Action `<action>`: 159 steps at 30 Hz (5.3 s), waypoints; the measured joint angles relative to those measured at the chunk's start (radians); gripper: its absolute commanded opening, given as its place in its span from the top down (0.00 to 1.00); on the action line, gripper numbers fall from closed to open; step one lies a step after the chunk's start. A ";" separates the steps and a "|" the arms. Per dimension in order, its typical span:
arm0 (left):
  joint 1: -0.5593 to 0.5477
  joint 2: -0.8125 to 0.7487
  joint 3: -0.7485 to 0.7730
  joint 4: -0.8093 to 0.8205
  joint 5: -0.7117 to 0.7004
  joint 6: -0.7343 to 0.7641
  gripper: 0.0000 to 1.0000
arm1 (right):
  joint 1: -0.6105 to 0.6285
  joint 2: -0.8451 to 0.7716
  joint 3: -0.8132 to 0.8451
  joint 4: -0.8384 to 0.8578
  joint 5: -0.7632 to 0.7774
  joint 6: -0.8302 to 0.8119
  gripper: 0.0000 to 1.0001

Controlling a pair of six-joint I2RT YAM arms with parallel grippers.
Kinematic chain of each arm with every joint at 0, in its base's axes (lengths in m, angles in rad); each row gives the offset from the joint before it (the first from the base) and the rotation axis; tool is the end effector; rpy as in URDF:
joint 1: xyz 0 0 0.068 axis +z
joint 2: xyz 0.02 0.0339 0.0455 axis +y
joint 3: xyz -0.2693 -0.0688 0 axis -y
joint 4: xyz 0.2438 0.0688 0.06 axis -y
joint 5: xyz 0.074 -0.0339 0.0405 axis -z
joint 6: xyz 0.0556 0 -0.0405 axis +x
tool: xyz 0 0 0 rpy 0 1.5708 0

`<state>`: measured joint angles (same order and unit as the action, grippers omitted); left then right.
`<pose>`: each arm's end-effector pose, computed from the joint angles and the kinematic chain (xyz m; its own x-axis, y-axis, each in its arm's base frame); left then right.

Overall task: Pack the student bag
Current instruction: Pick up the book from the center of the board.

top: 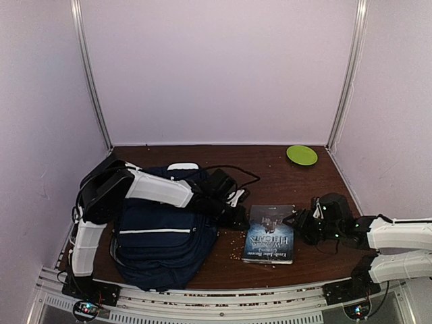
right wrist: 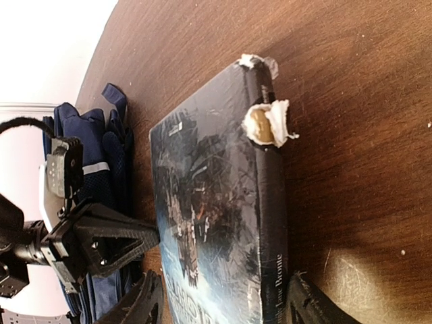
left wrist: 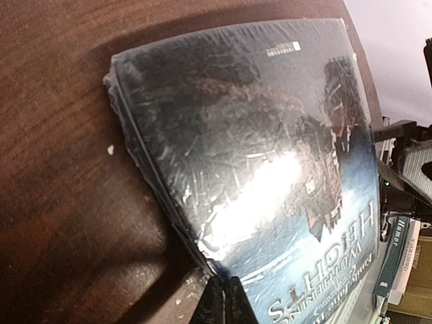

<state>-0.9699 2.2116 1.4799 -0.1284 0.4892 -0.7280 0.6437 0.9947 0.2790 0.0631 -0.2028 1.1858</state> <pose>0.2514 -0.4130 0.1178 -0.9197 0.3029 -0.2500 0.3878 0.5998 -0.6999 0.1522 0.1282 0.1466 -0.8459 0.5003 -0.1850 0.1813 0.5959 0.7823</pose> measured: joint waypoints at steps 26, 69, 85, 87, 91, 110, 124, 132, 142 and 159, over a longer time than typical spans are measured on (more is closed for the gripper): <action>0.001 -0.028 -0.054 0.018 0.026 -0.010 0.93 | 0.004 0.089 0.105 0.100 -0.076 0.018 0.42; -0.072 -0.022 -0.069 0.071 0.119 -0.014 0.92 | 0.219 0.325 0.605 -0.610 -0.078 -0.276 0.60; -0.057 -0.158 -0.088 -0.024 0.010 0.000 0.58 | 0.243 0.195 0.615 -0.863 0.100 -0.301 1.00; -0.051 -0.251 -0.083 -0.071 -0.047 0.018 0.42 | 0.243 0.132 0.612 -0.869 0.132 -0.329 1.00; -0.047 -0.455 -0.048 -0.147 -0.166 0.077 0.14 | 0.242 0.000 0.595 -0.835 0.155 -0.423 1.00; -0.044 -0.769 0.039 -0.408 0.136 0.793 0.02 | 0.377 -0.329 0.467 -0.590 -0.230 -0.879 1.00; -0.045 -0.648 0.135 -0.496 0.332 0.838 0.02 | 0.452 -0.238 0.563 -0.589 -0.271 -0.955 1.00; -0.051 -0.616 0.150 -0.506 0.361 0.817 0.19 | 0.458 -0.193 0.600 -0.591 -0.273 -0.982 1.00; -0.051 -0.579 0.151 -0.520 0.418 0.789 1.00 | 0.463 -0.169 0.602 -0.596 -0.270 -0.993 0.74; 0.077 -0.765 -0.259 0.235 0.456 0.216 1.00 | 0.465 -0.442 0.257 -0.024 -0.098 -0.649 0.09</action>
<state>-0.8928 1.4464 1.2205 0.1066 0.9455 -0.5117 1.1084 0.5526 0.5358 0.0387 -0.3004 0.5373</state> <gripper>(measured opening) 0.308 0.901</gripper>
